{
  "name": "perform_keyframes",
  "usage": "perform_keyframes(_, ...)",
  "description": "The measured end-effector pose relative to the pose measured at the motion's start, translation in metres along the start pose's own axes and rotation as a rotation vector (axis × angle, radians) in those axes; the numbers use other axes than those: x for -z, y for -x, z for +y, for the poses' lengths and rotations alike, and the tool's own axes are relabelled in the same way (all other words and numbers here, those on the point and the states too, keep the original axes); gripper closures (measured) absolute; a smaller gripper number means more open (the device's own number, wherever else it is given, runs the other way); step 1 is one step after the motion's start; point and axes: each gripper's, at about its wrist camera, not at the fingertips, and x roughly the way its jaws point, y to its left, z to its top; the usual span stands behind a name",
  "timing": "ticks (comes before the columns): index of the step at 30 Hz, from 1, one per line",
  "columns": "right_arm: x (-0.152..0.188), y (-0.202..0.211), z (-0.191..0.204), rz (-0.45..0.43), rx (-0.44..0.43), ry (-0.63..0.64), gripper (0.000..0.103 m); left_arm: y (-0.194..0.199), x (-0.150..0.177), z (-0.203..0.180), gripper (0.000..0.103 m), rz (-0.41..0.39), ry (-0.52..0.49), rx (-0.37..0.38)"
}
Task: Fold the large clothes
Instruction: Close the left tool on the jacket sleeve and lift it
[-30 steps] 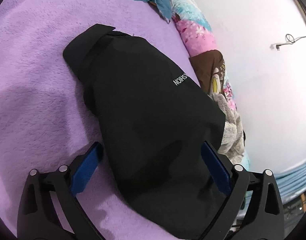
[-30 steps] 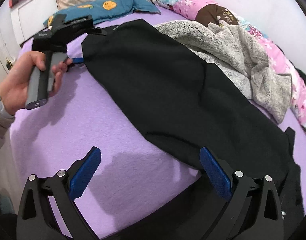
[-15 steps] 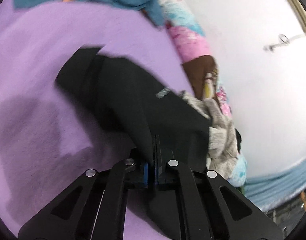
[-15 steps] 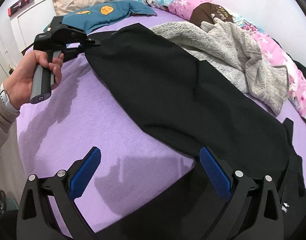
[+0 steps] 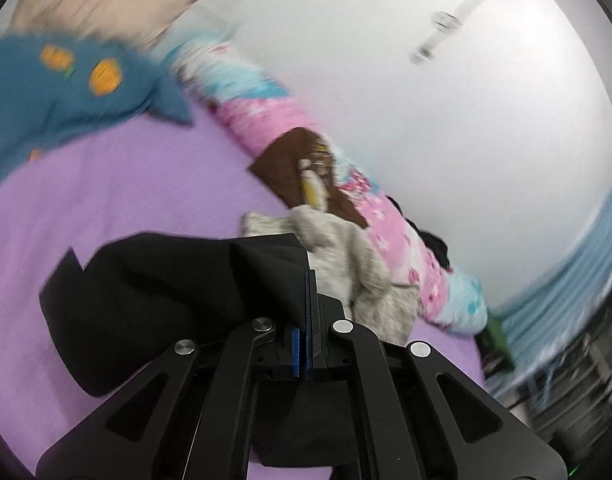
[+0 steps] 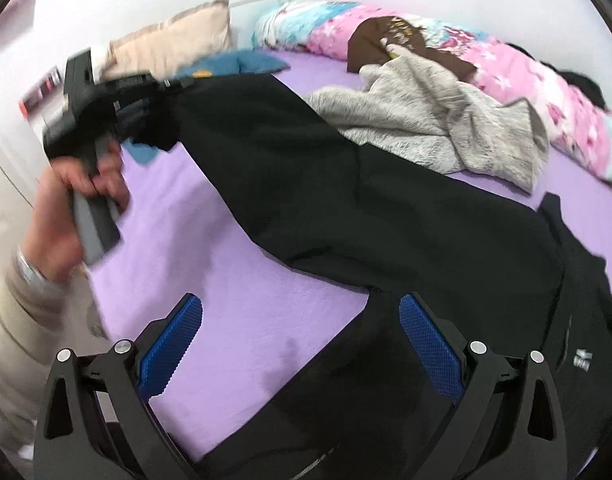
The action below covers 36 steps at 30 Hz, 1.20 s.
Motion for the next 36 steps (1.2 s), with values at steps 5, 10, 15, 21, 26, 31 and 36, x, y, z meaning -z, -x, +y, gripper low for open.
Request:
perform_keyframes(5,-0.001,0.076,-0.03,-0.07,-0.064,-0.122,0.006,0.013,0.033,-0.107,0.103,-0.022,-0.229,0.037)
perform_keyframes(10,0.008,0.134,-0.064,-0.108,-0.079,-0.228,0.006,0.027,0.092,-0.18,0.103,-0.039,-0.296,0.109)
perform_keyframes(15,0.026,0.174,-0.091,-0.115,-0.058,-0.278,0.006,0.028,0.151,-0.234,0.103,-0.033,-0.394,0.112)
perform_keyframes(21,0.035,0.194,-0.126,-0.062,-0.027,-0.35,0.006,0.024,0.225,-0.293,0.103,-0.092,-0.721,0.033)
perform_keyframes(26,-0.001,0.198,-0.127,0.048,0.081,-0.28,0.006,0.017,0.264,-0.315,0.103,-0.131,-0.878,-0.004)
perform_keyframes(31,-0.073,0.199,-0.086,0.194,0.233,-0.049,0.006,0.007,0.293,-0.338,0.103,-0.164,-1.002,-0.047)
perform_keyframes(36,-0.118,0.16,-0.046,0.408,0.321,0.079,0.006,-0.001,0.331,-0.358,0.103,-0.172,-1.158,-0.055)
